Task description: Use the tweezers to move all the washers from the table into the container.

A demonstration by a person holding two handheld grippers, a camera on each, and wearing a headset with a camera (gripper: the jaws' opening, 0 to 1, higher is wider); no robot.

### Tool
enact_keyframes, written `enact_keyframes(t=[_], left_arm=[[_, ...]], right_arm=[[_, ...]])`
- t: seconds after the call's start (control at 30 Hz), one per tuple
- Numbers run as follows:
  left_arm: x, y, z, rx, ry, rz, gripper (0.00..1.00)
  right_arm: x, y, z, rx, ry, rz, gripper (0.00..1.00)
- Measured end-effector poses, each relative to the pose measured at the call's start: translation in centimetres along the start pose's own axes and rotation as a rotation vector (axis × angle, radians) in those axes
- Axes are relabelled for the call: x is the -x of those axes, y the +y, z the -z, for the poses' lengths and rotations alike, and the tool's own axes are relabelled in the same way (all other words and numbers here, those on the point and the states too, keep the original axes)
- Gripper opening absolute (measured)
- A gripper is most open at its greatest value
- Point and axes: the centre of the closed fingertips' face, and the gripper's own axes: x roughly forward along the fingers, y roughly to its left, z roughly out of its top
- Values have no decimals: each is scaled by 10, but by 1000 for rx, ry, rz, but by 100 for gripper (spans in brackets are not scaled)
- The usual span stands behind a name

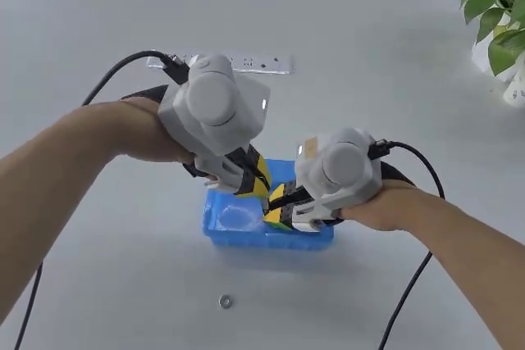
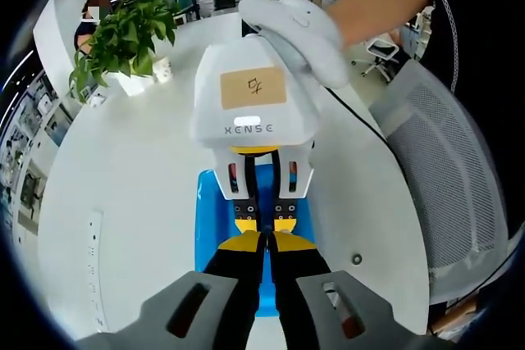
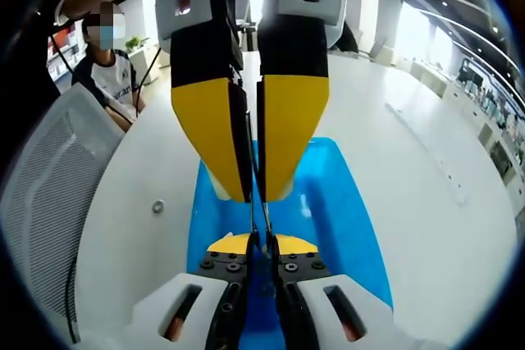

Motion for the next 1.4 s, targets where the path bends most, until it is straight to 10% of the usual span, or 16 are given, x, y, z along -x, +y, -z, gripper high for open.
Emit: enact_keyframes(t=[1.4], left_arm=[[47,-28,-23,-47,22,-50,7]], right_arm=[[33,24,-41,68,-32,71,11]])
